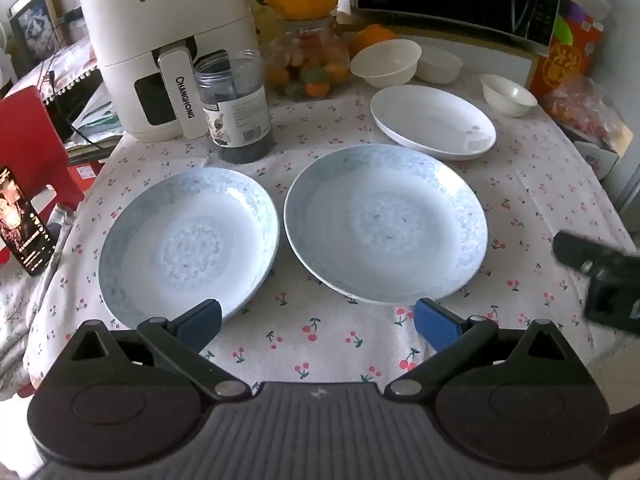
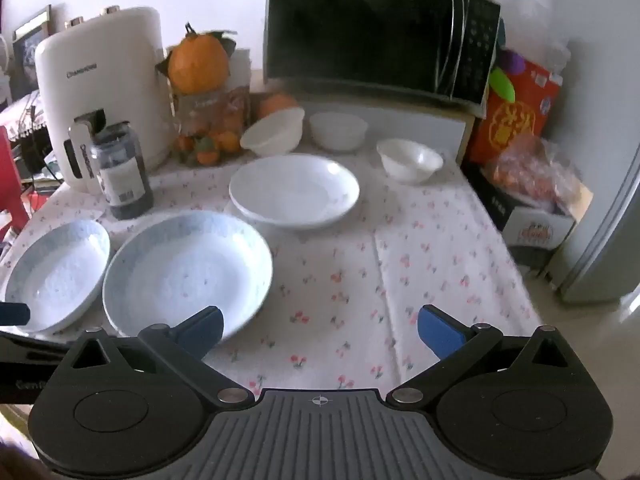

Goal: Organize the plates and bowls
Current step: 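Move the left gripper to the rim of the blue-patterned plate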

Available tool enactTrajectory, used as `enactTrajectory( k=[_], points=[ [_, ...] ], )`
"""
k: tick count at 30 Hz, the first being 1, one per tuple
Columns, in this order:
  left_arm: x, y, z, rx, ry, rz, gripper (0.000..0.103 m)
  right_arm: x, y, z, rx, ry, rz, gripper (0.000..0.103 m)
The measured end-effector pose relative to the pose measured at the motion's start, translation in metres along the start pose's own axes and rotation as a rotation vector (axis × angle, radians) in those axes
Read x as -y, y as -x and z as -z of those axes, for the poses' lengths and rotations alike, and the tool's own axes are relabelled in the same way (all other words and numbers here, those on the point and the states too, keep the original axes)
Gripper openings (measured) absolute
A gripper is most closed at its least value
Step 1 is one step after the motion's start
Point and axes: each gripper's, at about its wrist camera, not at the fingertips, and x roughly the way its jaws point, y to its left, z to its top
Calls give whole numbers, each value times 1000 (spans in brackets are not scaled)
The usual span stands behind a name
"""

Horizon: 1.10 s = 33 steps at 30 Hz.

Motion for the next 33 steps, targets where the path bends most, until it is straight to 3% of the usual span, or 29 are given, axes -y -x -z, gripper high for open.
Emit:
enactTrajectory(
  k=[9, 12, 13, 19, 26, 30, 33],
  points=[
    [3, 3, -14, -13, -95, 23, 102, 8, 12, -31, 23, 57, -17, 103],
    [0, 0, -23, -44, -118, 87, 101, 9, 8, -37, 21, 99, -66, 103],
    [-1, -1, -25, -31, -110, 143, 101, 10, 6, -38, 22, 105, -89, 103],
    [-7, -10, -43, 53, -139, 273, 98, 20, -24, -41, -65, -9, -238, 103],
    [-25, -32, -65, 77, -48, 382, 81, 31, -72, -42, -121, -171, -373, 103],
    [-36, -52, -74, 38, -26, 399, 66, 35, -100, -32, -172, -238, -438, 102],
    [-38, -66, -80, 17, -51, 364, 56, 36, -121, -23, -251, -315, -457, 101]
  ],
)
